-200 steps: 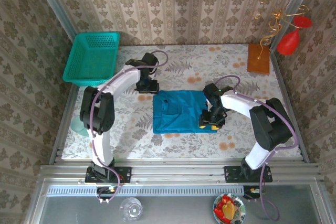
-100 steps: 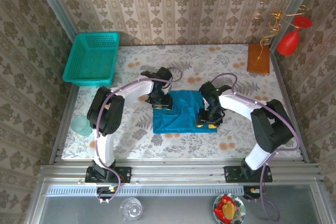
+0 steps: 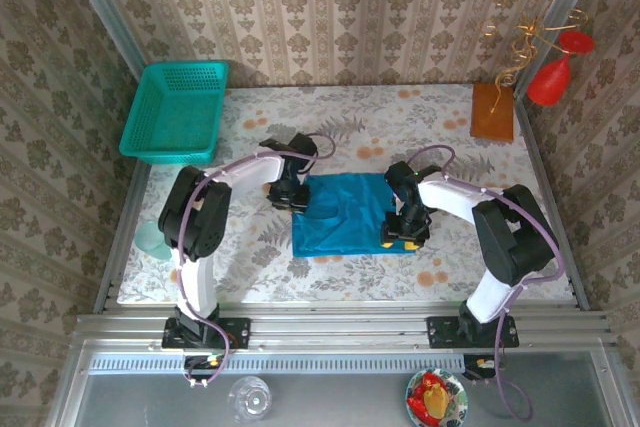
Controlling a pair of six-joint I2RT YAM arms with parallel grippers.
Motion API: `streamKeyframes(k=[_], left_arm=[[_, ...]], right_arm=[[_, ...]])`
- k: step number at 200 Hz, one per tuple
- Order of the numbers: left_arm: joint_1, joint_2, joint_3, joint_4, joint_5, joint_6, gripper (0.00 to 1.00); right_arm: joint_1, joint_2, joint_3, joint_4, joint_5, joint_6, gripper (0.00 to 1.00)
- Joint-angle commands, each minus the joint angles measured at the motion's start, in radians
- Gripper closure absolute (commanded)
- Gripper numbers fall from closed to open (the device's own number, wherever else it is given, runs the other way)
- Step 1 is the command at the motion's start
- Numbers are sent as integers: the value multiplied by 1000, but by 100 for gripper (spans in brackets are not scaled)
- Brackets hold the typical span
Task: Fold the inside-out t-shirt
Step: Smooth out the T-shirt at the center of the table.
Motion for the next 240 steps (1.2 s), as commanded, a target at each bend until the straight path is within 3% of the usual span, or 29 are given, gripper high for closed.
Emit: streamKeyframes(k=[1,22,66,110,142,175,240], left_arm=[[21,-36,-31,-56,-45,12,73],[28,-67,-52,-59,-47,13,71],[35,-193,-82,-85,-25,-2,57],[-36,-331,-180,-10,162,-76,57],[-112,-375,-254,-10,150,-146,55],[-157,-415,-352,53,168,-221,56],[-176,-380,-431,155,190,-268,61]], right_arm=[[-9,0,-31,-26,44,-3,46],[-8,-18,-13,-46,37,2,46],[2,-116,48,-91,-17,9,46],[-6,-127,107,-124,3,-8,46],[-8,-77,123,-122,25,-22,47],[-9,-15,125,-162,159,-47,48],[-27,62,68,-97,136,-79,52]])
